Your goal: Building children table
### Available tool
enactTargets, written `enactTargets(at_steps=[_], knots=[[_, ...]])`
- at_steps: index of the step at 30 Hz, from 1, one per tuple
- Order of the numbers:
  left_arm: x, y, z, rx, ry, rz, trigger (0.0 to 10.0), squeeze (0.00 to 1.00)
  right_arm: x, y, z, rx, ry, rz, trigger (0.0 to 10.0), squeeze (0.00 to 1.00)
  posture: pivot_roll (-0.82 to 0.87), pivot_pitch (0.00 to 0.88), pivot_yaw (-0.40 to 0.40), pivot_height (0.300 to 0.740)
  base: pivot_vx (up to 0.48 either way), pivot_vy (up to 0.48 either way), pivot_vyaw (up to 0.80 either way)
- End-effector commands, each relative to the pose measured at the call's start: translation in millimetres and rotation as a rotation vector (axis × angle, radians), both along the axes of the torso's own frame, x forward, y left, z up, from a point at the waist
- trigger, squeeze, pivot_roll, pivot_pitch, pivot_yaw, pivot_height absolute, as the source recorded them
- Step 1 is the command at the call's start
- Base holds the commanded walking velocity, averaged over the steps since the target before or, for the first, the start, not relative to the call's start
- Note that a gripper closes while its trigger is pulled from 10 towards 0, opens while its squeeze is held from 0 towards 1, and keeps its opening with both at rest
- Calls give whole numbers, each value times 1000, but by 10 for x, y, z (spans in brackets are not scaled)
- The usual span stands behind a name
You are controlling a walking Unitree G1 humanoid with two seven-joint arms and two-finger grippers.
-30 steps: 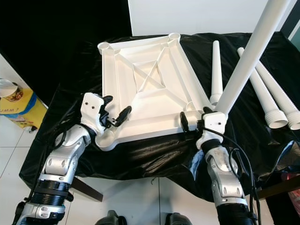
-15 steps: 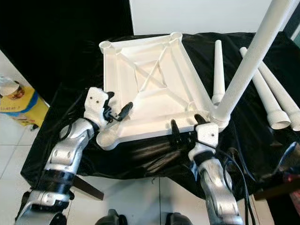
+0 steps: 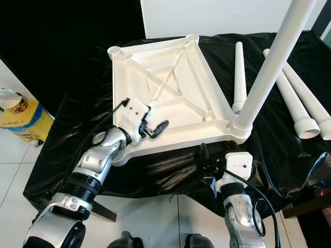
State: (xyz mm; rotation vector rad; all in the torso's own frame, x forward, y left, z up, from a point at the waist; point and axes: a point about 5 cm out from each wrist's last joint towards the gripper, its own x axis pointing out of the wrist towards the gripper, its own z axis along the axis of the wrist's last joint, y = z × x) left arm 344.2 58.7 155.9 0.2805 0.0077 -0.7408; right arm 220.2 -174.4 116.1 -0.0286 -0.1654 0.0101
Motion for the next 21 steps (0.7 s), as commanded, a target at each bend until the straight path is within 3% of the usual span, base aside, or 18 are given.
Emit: enactTargets(at_steps=[1,7,15,16,18,19,20,21], knots=[[6,-37,-70,55,34,-46,10000,0,-23,-5,3,-1,6,-19,10000,0,-73,126,80,740,0,0,0],[100,-76,-206,153,113,1,10000,0,-37,-30,13,-5,19,-40,10000,0,-77,130,81,740,0,0,0],[163,-67,-267,191,161,43,10000,0,-23,-23,23,-9,20,-47,10000,0,-78,132,83,740,0,0,0],[183,-49,-291,191,195,70,7608,0,-19,-17,27,-8,19,-48,10000,0,-78,133,86,740,0,0,0],[183,-49,-291,191,195,70,7608,0,-19,-17,27,-8,19,-48,10000,0,-78,133,86,740,0,0,0],[197,-31,-309,190,222,92,6118,0,-15,-12,30,-9,18,-49,10000,0,-79,133,87,740,0,0,0],[197,-31,-309,190,222,92,6118,0,-15,-12,30,-9,18,-49,10000,0,-79,133,87,740,0,0,0],[215,-9,-325,193,242,117,0,0,-13,-8,34,-8,18,-51,10000,0,-78,134,88,740,0,0,0]])
